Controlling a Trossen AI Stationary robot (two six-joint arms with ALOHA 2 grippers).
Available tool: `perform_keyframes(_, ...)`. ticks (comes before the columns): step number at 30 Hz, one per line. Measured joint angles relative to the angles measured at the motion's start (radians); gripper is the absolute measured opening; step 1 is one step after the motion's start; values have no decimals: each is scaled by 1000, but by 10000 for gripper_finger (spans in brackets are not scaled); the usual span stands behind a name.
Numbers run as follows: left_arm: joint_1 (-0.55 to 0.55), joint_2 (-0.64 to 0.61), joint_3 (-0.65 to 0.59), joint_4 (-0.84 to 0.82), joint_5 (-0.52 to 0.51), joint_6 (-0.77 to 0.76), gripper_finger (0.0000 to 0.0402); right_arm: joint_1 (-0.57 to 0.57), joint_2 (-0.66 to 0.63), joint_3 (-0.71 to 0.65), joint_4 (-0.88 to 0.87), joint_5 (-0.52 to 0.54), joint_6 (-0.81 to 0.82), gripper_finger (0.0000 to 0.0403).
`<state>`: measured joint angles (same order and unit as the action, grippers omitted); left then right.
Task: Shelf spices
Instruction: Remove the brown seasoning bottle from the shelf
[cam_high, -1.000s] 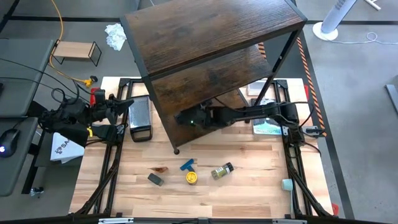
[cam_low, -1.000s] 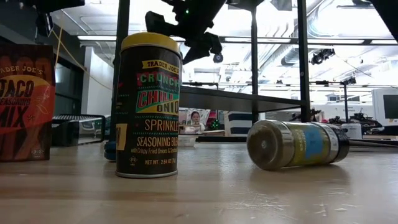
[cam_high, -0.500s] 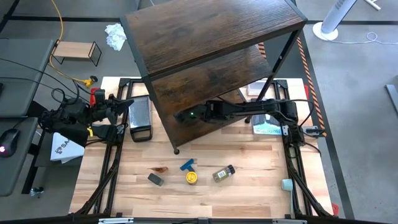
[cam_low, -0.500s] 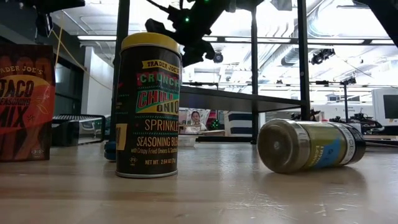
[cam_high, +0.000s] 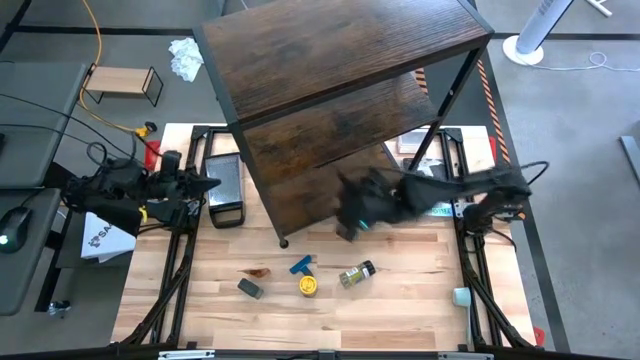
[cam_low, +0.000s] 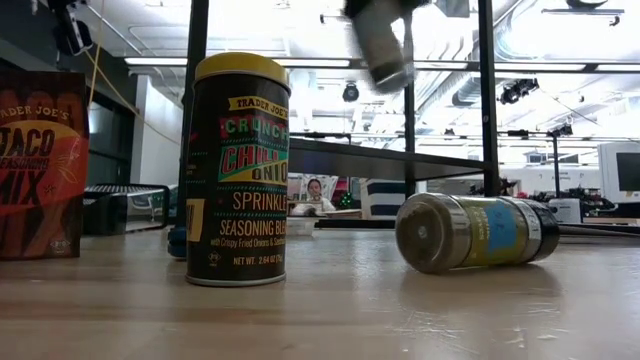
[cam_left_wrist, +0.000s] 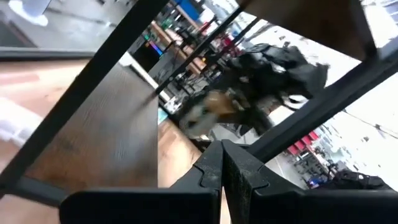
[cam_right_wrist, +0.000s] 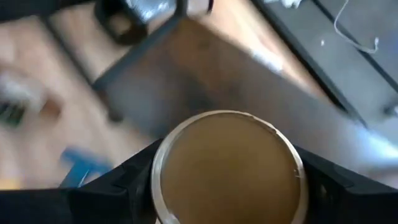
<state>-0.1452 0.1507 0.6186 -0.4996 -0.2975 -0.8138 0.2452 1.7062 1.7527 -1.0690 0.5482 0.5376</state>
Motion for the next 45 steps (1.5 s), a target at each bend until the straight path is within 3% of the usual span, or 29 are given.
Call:
perform_keyframes(6, 0, 120, 0, 1, -3, -23, 0, 348, -57, -11, -336, 211, 560, 257)
perform_keyframes(10, 0, 217, 0, 7, -3, -49, 0, 536, -47, -162, -346, 263, 972, 257)
perform_keyframes(15, 0, 312, 0, 77, -6, -75, 0, 637, -9, -400, -274, 225, 1266, 257)
perform_keyframes(20, 0, 365, 0, 117, -6, -80, 0, 654, 9, -582, -166, 218, 1408, 258)
perform_keyframes(25, 0, 384, 0, 110, 3, -136, 0, 653, 9, -645, -69, 198, 1381, 298)
perform_keyframes(33, 0, 384, 0, 109, -3, -154, 0, 660, 7, -622, -48, 28, 1123, 322)
perform_keyframes(45, 0, 383, 0, 48, -13, -153, 0, 647, -106, -410, -247, 70, 593, 325)
